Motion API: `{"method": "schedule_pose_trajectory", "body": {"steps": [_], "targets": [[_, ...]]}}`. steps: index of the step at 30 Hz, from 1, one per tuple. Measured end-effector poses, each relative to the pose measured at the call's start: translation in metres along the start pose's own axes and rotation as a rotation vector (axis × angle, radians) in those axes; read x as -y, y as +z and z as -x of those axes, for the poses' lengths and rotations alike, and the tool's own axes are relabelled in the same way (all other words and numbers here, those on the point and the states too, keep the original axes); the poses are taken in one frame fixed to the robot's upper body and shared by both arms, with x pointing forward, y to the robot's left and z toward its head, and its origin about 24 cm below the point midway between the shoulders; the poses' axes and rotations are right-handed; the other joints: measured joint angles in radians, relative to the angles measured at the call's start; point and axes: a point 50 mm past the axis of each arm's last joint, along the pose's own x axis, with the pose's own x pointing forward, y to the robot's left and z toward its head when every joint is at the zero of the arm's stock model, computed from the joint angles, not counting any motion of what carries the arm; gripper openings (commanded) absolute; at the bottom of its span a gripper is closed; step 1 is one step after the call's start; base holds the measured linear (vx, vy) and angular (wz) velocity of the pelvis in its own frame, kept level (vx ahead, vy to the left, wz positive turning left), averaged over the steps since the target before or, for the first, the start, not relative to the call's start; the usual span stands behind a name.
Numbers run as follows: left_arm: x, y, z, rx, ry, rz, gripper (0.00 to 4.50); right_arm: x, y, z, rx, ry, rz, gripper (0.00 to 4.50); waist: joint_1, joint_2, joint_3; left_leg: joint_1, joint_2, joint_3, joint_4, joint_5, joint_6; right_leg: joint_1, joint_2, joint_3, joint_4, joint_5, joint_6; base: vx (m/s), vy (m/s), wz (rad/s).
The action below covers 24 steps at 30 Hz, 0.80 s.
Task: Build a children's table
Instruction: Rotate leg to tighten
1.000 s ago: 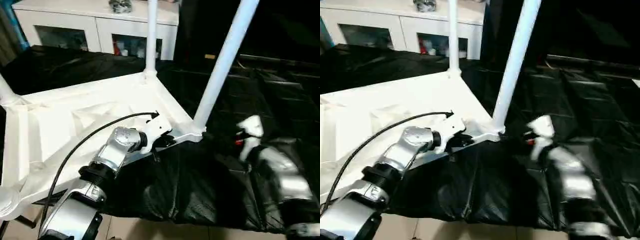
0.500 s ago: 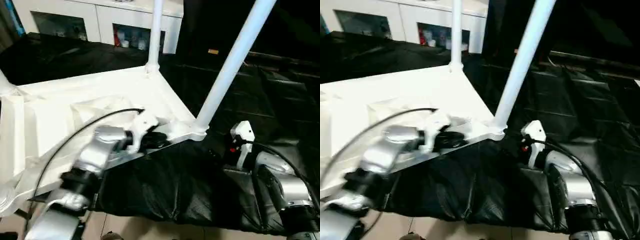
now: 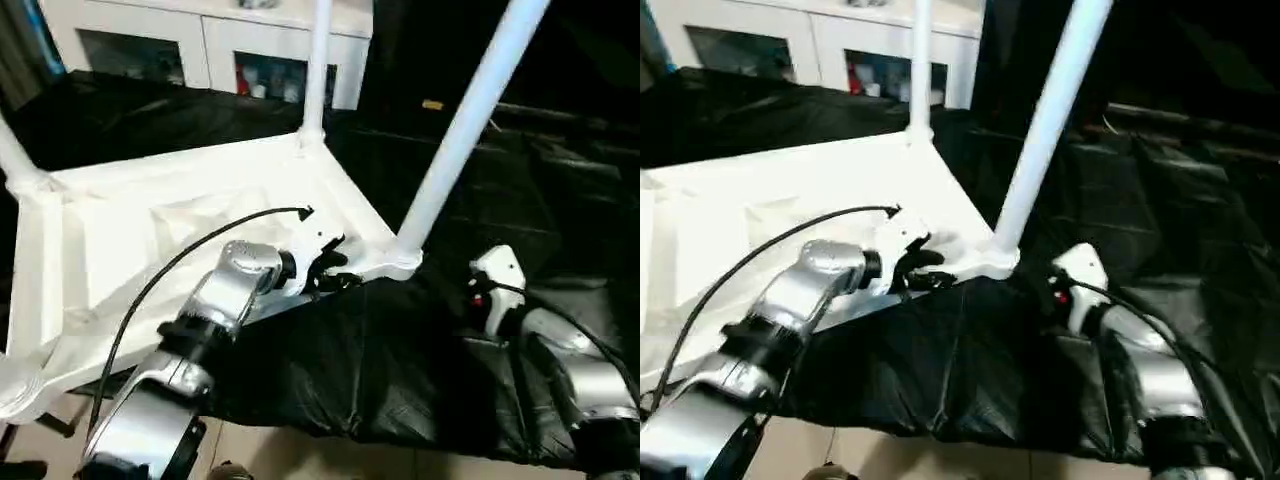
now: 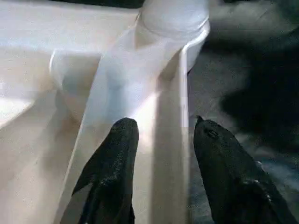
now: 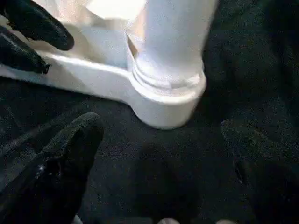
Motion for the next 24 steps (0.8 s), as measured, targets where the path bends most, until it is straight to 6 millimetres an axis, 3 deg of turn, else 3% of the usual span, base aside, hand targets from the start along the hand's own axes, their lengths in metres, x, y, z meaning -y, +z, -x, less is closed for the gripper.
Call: {"method": "schedule_pose_trajectory", "body": {"steps": [4, 6, 19, 20, 24], "targets": [[-0.0033, 0.0014, -0.004, -0.029, 0.027, -0.004, 1.78, 0.0005, 0.0015, 0.0009, 0.005, -0.012, 0.003, 4.5, -0.006, 0.011, -0.002, 0.0, 0.0, 0.0, 0.0, 0.001, 0.001, 0.001, 0.0, 0.0, 0.0, 0.0, 0.0, 0.0, 0.0, 0.0], [-0.0043, 0.0006, -0.004, -0.03, 0.034, -0.001, 1.48, 0.0002, 0.0046, 0.0018, 0.017, -0.017, 0.013, 4.5, -0.01, 0.015, -0.003, 0.001, 0.0, 0.0, 0.0, 0.001, 0.001, 0.002, 0.0, 0.0, 0.001, 0.001, 0.0, 0.0, 0.0, 0.0], [-0.0048, 0.0001, -0.0055, -0.048, -0.014, -0.021, 0.52, -0.0007, 0.0031, 0.0032, 0.014, -0.014, 0.002, 4.5, -0.012, 0.02, -0.004, 0.0, 0.0, 0.0, 0.002, 0.002, 0.002, 0.002, 0.0, 0.0, 0.0, 0.002, -0.001, 0.0, 0.0, 0.0], [-0.005, 0.0, -0.005, -0.049, -0.02, -0.028, 0.25, -0.001, 0.0039, 0.0026, 0.015, -0.005, 0.0, 4.5, -0.012, 0.02, -0.004, 0.0, 0.0, 0.0, 0.002, 0.002, 0.002, 0.002, 0.0, 0.0, 0.0, 0.002, -0.001, 0.0, 0.0, 0.0], [-0.0055, -0.0012, -0.0033, -0.05, -0.042, -0.037, 0.08, -0.0023, 0.008, -0.0001, 0.023, 0.029, 0.002, 4.5, -0.013, 0.02, -0.004, 0.0, 0.0, 0.0, 0.002, 0.002, 0.002, 0.002, 0.0, 0.0, 0.001, 0.002, -0.001, 0.0, 0.0, 0.0]]}}
